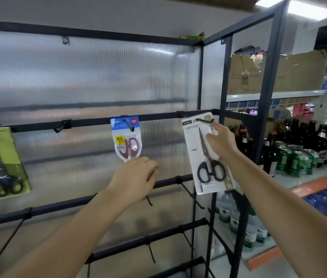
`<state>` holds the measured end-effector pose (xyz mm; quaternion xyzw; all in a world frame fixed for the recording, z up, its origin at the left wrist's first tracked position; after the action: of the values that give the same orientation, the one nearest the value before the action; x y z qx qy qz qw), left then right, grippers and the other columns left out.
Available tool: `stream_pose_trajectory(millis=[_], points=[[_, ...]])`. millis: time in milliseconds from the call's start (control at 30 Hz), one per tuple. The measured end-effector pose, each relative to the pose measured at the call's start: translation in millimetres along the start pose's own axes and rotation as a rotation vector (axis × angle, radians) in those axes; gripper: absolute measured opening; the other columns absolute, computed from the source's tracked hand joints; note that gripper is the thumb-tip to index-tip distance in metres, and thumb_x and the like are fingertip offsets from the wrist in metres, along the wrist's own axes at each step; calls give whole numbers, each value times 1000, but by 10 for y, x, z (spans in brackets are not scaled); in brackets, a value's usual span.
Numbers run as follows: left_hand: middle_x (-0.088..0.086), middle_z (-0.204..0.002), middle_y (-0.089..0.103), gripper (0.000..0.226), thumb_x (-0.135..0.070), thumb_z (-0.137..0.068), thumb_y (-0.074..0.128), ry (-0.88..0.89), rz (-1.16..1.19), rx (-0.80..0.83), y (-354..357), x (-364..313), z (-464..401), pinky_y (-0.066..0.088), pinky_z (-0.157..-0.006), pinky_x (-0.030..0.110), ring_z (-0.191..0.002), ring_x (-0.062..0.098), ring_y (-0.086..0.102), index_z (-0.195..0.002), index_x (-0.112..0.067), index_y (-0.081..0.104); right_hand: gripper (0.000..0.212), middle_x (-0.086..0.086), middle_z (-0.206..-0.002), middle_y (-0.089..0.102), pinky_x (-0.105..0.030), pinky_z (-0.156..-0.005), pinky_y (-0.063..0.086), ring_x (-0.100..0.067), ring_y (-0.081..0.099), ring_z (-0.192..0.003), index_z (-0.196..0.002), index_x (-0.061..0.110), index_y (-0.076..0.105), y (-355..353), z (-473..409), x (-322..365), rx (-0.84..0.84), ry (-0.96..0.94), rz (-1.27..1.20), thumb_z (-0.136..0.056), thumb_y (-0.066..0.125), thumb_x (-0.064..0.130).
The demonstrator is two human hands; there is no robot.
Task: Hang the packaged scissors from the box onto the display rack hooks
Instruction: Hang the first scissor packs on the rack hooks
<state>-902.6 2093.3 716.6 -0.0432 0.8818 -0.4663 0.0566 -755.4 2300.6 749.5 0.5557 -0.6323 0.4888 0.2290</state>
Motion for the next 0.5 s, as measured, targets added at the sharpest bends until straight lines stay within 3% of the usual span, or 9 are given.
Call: stream_pose_trajectory(millis=[67, 100, 200, 300, 400, 433, 500], points=[[0, -112, 64, 28, -27, -95, 44, -24, -16, 6, -5, 33, -42, 48, -84, 34, -104, 17, 57, -112, -15, 64, 49, -3, -94, 61, -19, -39, 36, -10, 48, -55, -133, 20, 49, 157, -141, 90, 71, 51, 90, -86, 45, 8], [1, -112, 64, 28, -28, -96, 44, -37, -22, 8, -10, 54, -65, 49, -84, 35, -104, 18, 57, -112, -15, 63, 48, -3, -88, 58, -20, -40, 35, -11, 48, -57, -132, 18, 49, 238, -205, 122, 102, 65, 116, -85, 45, 7], [-1, -111, 64, 26, -29, -96, 44, -73, -20, -10, -26, 131, -159, 48, -79, 28, -100, 15, 58, -111, -18, 63, 62, -12, -100, 53, -17, -35, 33, -12, 47, -56, -141, 19, 37, 460, -358, 142, 195, 68, 90, -83, 44, -3], [-2, -107, 65, 23, -29, -96, 45, -130, -32, -2, -35, 218, -280, 40, -70, 20, -91, 11, 58, -109, -20, 62, 68, -6, -107, 50, -26, -51, 43, -19, 55, -70, -145, 20, 26, 556, -360, 118, 230, 84, 135, -84, 46, -1], [-1, -107, 65, 24, -28, -96, 45, -189, -41, 14, -33, 322, -379, 39, -69, 21, -90, 11, 58, -110, -19, 62, 45, -8, -112, 55, -37, -72, 52, -25, 58, -90, -128, 18, 45, 591, -199, 144, 227, -46, 319, -85, 52, 9], [0, -109, 65, 25, -28, -97, 45, -200, -40, 23, -27, 350, -389, 41, -71, 21, -93, 12, 59, -112, -18, 62, 38, -9, -111, 56, -37, -73, 52, -23, 57, -90, -124, 16, 50, 604, -109, 179, 235, -112, 351, -86, 53, 11], [2, -113, 64, 26, -28, -97, 45, -207, -50, 52, -13, 393, -364, 47, -77, 25, -99, 15, 60, -114, -18, 61, 39, -8, -111, 58, -23, -65, 46, -14, 55, -84, -127, 13, 51, 634, 117, 268, 288, -251, 352, -89, 54, 14]])
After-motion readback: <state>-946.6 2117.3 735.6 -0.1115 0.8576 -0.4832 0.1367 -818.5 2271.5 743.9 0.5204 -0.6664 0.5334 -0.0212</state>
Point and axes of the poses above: each hand's wrist, its own z-axis away from the middle knuckle, its own y-axis out of the palm, x = y × z, the point moved 1 cm from there along -z, towards the middle knuckle
